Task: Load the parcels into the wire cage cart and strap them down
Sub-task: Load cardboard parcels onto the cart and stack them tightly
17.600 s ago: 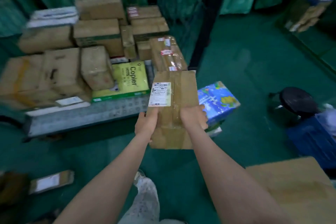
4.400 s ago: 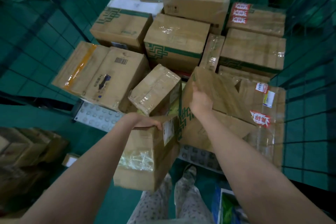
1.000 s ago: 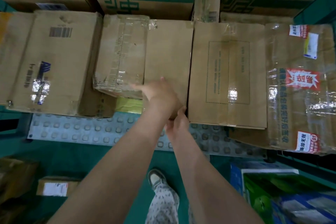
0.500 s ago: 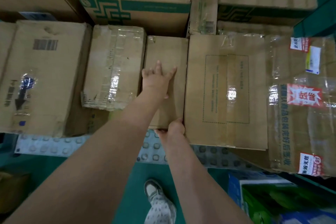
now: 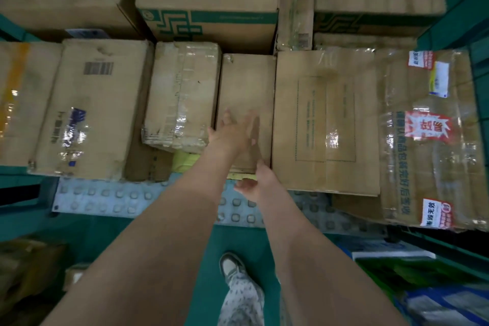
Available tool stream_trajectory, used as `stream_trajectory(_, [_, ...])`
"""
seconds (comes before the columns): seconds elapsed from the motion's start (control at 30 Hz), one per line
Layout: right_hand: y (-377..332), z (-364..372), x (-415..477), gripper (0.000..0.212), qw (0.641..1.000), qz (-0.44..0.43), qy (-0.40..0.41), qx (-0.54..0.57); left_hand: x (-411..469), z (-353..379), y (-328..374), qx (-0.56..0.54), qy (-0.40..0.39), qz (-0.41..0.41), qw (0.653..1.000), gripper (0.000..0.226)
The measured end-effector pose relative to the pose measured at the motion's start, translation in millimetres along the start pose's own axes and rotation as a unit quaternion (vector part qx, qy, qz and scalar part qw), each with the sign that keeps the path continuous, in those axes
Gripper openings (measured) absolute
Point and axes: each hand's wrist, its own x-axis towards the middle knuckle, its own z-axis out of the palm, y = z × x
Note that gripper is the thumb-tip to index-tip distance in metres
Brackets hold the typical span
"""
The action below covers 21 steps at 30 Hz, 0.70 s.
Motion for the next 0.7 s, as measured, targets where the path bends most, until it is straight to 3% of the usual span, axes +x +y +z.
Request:
stream_trajectory(0.17, [-21, 6, -63, 0.043, 0.996, -0.008, 0.026, -0.09, -56, -22, -18, -0.036, 0.01, -0.015, 0.999, 0.074])
stream_trajectory(0.47, [-22, 7, -189, 0.017, 0.962, -0.129, 0.021, -0.24, -178, -61, -16, -0.096, 0.059, 0.025, 0.993, 0.072])
stream_trajectory(0.7, [2, -35, -253, 0.039, 0.964, -0.15, 0.021, -0.219, -248, -65, -16, -0.231, 0.064, 0.065, 0.969, 0.065])
